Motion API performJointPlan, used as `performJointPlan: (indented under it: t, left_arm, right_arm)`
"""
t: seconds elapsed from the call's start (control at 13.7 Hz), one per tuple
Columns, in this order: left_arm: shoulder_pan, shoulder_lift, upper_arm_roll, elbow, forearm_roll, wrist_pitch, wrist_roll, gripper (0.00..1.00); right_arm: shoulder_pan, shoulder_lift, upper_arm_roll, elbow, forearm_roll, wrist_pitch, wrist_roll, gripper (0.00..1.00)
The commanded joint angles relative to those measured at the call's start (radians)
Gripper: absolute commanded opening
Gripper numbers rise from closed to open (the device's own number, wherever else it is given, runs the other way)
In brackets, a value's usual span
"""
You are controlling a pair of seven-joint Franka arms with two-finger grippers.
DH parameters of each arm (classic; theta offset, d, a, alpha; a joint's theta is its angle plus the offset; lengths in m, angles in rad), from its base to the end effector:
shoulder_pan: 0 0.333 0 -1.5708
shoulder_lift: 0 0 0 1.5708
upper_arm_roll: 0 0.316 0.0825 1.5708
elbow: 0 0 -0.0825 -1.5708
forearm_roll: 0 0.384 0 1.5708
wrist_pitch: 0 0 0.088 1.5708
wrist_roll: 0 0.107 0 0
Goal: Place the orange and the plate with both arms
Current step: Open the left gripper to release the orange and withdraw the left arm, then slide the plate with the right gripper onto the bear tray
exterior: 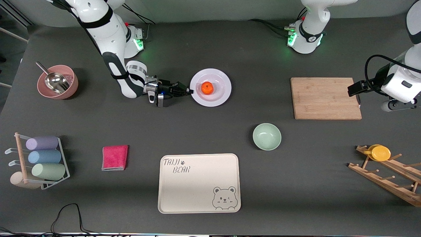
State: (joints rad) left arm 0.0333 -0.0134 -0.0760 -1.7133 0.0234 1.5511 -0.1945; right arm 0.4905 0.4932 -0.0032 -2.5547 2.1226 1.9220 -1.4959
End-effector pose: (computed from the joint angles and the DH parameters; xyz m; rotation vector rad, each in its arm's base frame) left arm 0.5405 -0.0208 0.5636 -3.0829 -0.2326 0.2244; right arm 0.3151 0.2344 0.0821 -1.8721 0.0765 -0.0693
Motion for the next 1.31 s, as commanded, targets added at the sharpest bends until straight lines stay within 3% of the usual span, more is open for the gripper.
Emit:
performJointPlan:
  t: [0.0, 0.22, 0.51, 0.66, 0.88, 1.24]
  left_arm:
    - [0.014, -0.013, -0.013, 0.018, 0.015, -0.014, 0.009, 1.00]
    - [0.019, -0.013, -0.013, 0.027, 0.015, -0.016, 0.007, 1.00]
    - [0.016, -0.010, -0.015, 0.031, 0.003, -0.025, 0.007, 1.00]
    - [0.017, -0.010, -0.015, 0.031, 0.006, -0.023, 0.013, 1.00]
    - [0.023, -0.010, -0.013, 0.032, 0.010, -0.031, 0.021, 1.00]
    - [0.022, -0.011, -0.015, 0.047, 0.010, -0.057, 0.020, 1.00]
  right_arm:
    - [-0.006, -0.005, 0.006, 0.010, 0.031, -0.005, -0.021, 0.00]
    - [-0.050, -0.099, 0.006, 0.005, 0.001, -0.005, 0.034, 0.00]
    - [-0.147, -0.281, 0.005, 0.007, -0.205, -0.001, 0.251, 0.00]
    - [-0.179, -0.335, 0.005, 0.017, -0.262, -0.001, 0.330, 0.00]
    - [-0.214, -0.293, 0.003, 0.101, -0.282, -0.001, 0.333, 0.00]
    - [-0.271, -0.009, -0.006, 0.462, -0.365, -0.009, 0.376, 0.00]
